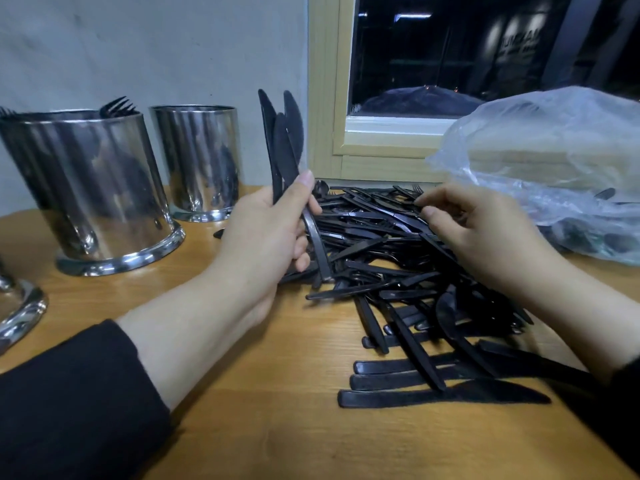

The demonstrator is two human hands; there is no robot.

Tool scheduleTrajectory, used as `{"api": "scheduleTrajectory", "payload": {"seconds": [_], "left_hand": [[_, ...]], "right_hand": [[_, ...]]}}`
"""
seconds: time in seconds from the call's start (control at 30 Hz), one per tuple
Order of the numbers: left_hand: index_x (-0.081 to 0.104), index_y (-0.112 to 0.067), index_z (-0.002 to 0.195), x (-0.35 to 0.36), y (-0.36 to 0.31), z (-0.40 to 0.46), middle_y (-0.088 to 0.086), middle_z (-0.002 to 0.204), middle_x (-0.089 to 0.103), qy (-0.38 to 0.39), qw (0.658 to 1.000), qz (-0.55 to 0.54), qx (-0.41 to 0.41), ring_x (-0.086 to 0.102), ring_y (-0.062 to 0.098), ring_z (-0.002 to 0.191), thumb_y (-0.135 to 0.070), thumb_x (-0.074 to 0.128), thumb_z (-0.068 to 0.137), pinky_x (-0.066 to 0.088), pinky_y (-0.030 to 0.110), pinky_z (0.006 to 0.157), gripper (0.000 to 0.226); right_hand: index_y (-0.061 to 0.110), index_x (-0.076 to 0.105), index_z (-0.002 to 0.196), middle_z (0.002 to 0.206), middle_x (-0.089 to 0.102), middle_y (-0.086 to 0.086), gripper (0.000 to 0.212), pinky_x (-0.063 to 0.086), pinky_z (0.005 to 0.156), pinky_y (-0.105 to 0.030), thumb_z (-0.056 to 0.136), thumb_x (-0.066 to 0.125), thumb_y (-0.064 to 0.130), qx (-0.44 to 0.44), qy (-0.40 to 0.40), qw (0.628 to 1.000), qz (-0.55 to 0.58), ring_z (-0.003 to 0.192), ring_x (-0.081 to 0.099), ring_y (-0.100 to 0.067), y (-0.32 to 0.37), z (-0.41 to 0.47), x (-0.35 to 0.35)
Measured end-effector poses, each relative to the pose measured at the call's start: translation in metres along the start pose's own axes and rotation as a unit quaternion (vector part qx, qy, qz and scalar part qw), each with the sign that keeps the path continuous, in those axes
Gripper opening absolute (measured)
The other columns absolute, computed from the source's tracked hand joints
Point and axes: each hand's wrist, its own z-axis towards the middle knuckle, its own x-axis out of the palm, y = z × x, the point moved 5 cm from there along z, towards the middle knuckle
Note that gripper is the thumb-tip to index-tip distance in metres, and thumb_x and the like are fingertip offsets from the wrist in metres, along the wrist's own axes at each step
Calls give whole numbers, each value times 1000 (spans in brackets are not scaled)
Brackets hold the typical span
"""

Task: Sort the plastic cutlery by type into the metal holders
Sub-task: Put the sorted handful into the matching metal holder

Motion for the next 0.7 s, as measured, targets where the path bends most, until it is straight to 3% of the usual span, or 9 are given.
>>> {"api": "scheduleTrajectory", "payload": {"seconds": [0.07,0.17,0.23,0.3,0.47,0.6,0.7], "left_hand": [[57,-17,75,-2,0,1,2,55,43,-19,999,33,7,43,19,49,-47,53,103,38,29,45,41],[53,-16,75,-2,-1,0,4,60,52,-18,999,34,1,51,22,52,-47,48,105,47,29,51,44],[50,-16,78,1,-1,-2,0,56,46,-12,1000,24,-8,43,19,44,-46,47,106,42,29,48,41],[49,-17,80,2,-1,-3,-6,54,38,-20,1000,13,-20,30,12,42,-44,49,105,30,25,41,37],[62,-13,99,3,0,-3,-8,61,36,-12,1000,23,-18,27,9,49,-28,51,107,26,22,42,20],[62,-11,105,5,0,-4,-5,57,35,13,998,56,-16,26,10,45,-33,47,108,24,23,42,26],[63,-13,101,3,-2,-2,-9,49,35,6,996,84,6,27,9,41,-35,48,107,27,24,44,28]], "right_hand": [[25,71,114,101,70,6,19,43,79,-23,96,63,23,-5,43,997,-58,91,64,-13,-5,1,9],[24,65,130,129,64,6,32,42,97,-27,98,62,26,-38,112,985,-125,119,58,-17,-2,1,23],[28,61,135,139,58,9,36,42,107,-43,99,60,26,-60,144,977,-145,130,52,-19,4,1,30],[31,58,136,143,55,11,36,40,106,-49,101,56,26,-75,159,971,-160,133,49,-19,11,2,37],[33,58,134,135,57,14,33,33,95,-39,102,52,24,-108,195,955,-196,131,47,-13,18,4,55],[34,68,117,118,60,13,21,29,84,-36,99,59,29,-119,166,963,-178,119,53,-16,15,5,55],[34,71,107,109,60,13,14,32,85,-36,98,60,31,-126,146,966,-172,113,55,-16,15,4,53]]}}
